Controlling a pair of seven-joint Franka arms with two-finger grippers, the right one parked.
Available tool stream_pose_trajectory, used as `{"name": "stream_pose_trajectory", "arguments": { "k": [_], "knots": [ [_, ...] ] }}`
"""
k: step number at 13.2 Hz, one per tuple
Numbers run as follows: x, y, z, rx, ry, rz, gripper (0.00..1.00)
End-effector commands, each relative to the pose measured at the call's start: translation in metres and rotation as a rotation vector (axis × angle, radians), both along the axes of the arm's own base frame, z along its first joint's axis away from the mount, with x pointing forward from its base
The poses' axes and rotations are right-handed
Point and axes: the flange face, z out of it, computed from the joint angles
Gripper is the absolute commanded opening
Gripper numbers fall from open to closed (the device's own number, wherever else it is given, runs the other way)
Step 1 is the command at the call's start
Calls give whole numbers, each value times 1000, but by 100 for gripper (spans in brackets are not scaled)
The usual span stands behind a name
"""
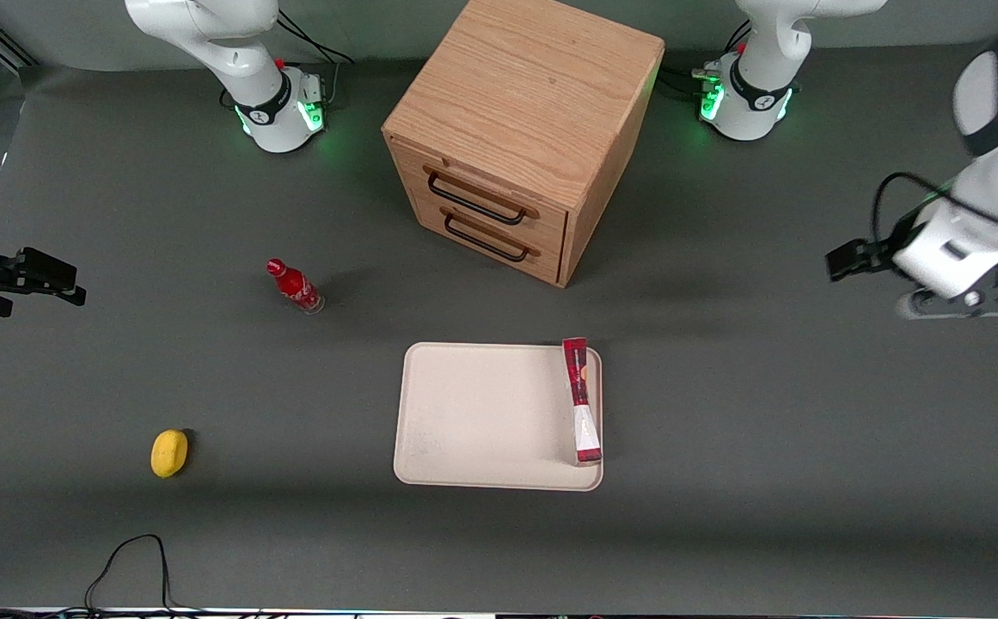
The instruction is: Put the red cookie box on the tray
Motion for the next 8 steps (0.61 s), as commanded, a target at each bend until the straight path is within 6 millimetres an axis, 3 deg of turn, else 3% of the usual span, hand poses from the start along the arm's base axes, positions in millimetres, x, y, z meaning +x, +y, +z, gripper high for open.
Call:
{"name": "stream_pose_trajectory", "arguments": {
  "k": [1,7,8],
  "knots": [
    [-12,31,4,25,12,36,100],
    [-5,24,36,29,-13,38,100],
    [-2,30,31,28,9,48,100]
  ]
}}
